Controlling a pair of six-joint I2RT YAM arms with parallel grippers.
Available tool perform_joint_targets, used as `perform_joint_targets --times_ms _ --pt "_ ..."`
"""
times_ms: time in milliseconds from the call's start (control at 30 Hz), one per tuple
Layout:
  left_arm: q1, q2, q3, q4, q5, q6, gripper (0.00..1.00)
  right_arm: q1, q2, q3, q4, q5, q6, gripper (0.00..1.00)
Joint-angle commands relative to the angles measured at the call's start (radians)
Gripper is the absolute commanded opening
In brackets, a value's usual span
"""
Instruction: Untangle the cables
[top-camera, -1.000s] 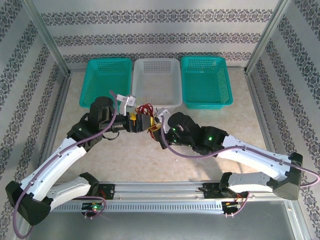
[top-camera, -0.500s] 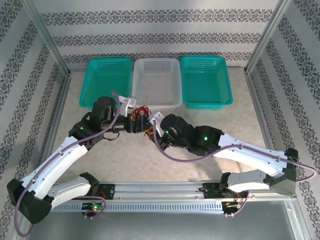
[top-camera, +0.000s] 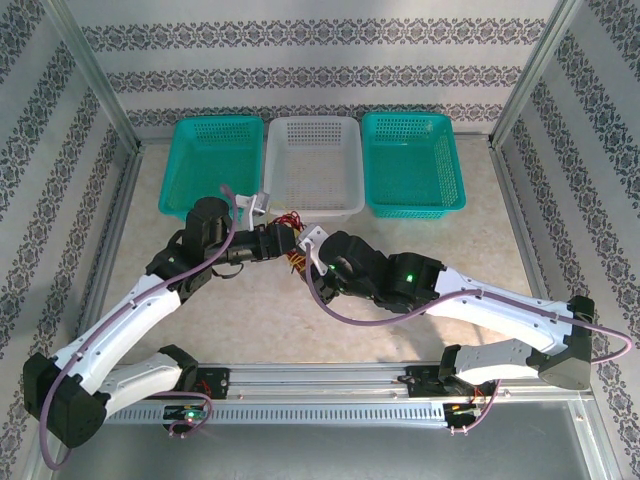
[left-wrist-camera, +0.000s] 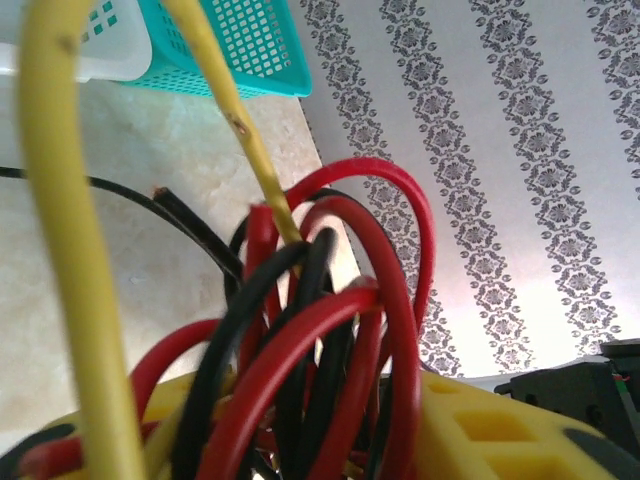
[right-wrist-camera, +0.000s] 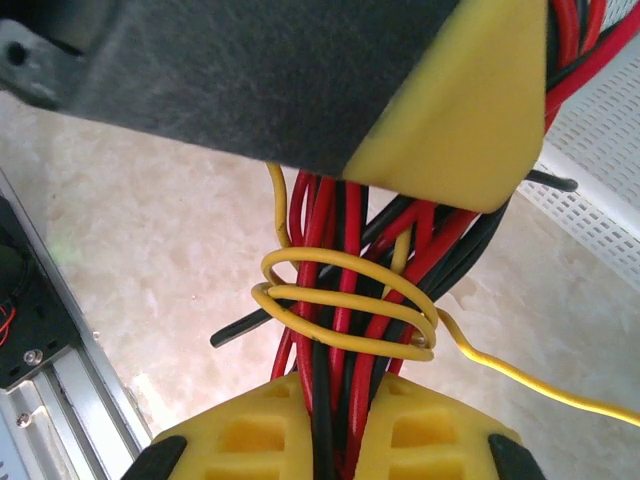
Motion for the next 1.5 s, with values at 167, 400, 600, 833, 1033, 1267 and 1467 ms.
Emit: perform_joint_targets --times_ms 167,400,600,833,1033,1267,1467 --pt "0.002 0.007 -0.024 0.115 0.077 -0.015 0.15 0.020 -0.018 -0.010 0.094 0.006 -0.018 0.08" --pt "0.030 -0.025 -0.039 0.137 0.004 -0.004 0.00 0.019 -0.123 -0.034 0.076 0.326 0.068 0.70" --pt "0.053 -0.112 -0.105 0.303 0.008 -0.023 0.00 -0.018 -0.259 -0.041 0.027 0.444 0.233 0.93" --pt "0.054 -0.154 -0.165 0.535 0.065 -0.107 0.00 -0.228 -0.274 -0.087 0.157 -0.023 0.440 0.67" --pt "0.054 -0.144 -0.158 0.551 0.093 -0.122 0.00 -0.229 -0.223 -0.075 0.238 -0.129 0.455 0.53" --pt "0.054 -0.131 -0.156 0.591 0.102 -0.144 0.00 -0.264 -0.192 -0.078 0.274 -0.190 0.517 0.28" --pt "0.054 -0.112 -0.146 0.607 0.127 -0.150 0.00 -0.284 -0.187 -0.078 0.288 -0.224 0.520 0.03"
